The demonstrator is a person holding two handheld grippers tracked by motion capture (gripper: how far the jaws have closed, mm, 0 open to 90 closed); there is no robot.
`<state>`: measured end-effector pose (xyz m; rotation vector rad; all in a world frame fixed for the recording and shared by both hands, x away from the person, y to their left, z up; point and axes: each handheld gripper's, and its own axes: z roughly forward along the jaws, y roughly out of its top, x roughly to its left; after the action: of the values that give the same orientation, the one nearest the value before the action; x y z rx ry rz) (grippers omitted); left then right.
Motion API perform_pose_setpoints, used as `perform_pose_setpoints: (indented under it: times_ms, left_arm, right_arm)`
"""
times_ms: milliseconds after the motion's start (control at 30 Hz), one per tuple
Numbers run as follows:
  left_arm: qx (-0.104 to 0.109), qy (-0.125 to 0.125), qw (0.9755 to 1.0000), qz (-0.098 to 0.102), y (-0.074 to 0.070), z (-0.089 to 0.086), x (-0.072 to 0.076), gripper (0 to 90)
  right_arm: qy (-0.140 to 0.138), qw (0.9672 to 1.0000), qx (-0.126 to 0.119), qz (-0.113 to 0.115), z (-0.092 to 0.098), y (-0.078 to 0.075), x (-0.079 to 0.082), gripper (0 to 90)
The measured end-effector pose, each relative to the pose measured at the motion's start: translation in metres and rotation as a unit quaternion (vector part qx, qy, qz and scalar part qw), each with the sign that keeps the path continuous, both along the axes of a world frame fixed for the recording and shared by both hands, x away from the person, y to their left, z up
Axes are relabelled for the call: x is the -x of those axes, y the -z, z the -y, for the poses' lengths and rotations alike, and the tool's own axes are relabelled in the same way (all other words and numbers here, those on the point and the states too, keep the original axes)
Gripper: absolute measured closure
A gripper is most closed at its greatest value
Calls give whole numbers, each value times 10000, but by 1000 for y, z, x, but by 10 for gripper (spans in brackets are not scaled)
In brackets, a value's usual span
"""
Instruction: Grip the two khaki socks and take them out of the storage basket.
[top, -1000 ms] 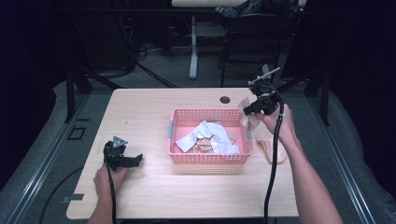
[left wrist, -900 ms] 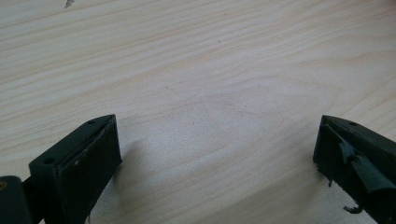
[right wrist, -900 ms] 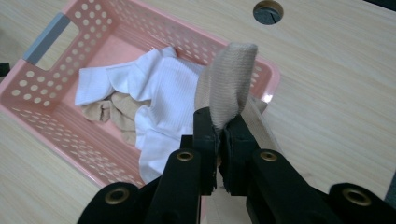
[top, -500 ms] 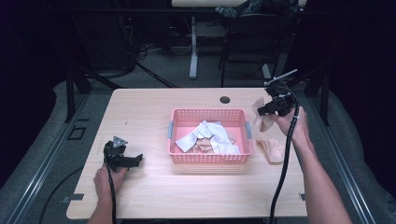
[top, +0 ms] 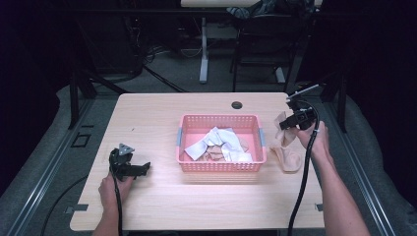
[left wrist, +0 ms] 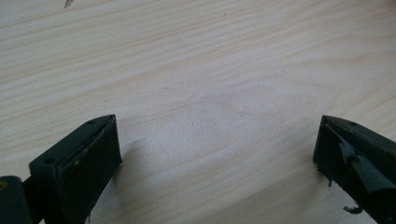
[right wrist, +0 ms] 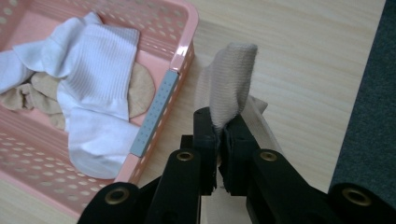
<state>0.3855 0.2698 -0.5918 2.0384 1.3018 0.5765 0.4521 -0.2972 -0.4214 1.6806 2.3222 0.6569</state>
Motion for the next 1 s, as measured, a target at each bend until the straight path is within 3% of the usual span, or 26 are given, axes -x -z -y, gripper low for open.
perform_pose_setpoints:
  times_ms: [467, 533, 633, 800, 867, 900, 933, 1000]
  left_arm:
    - [2, -5, 10000, -5, 0, 0, 0, 4]
    - [-4, -3, 10000, -3, 0, 0, 0, 4]
    - [1, -6, 10000, -4, 0, 0, 0, 4]
    - [2, -6, 10000, -5, 0, 0, 0, 4]
    - [-4, -2, 10000, -6, 0, 0, 0, 4]
    - [-4, -2, 10000, -6, 0, 0, 0, 4]
    - [4, -7, 10000, -5, 0, 0, 0, 4]
    - [5, -5, 10000, -9, 0, 0, 0, 4]
  right_arm:
    - [266, 9984, -189, -459, 6, 68, -14, 835]
    - [350, 9986, -211, -337, 7, 75, -14, 806]
    - [400, 9976, -272, -487, 8, 84, -16, 690]
    - [352, 9990, -30, -263, 6, 75, -12, 409]
    - [292, 9995, -5, -99, 6, 67, -8, 365]
    - [292, 9995, -5, -99, 6, 67, -8, 365]
    - [195, 9997, 132, -64, 5, 61, -4, 302]
    - [150, 9997, 128, -110, 4, 59, -2, 295]
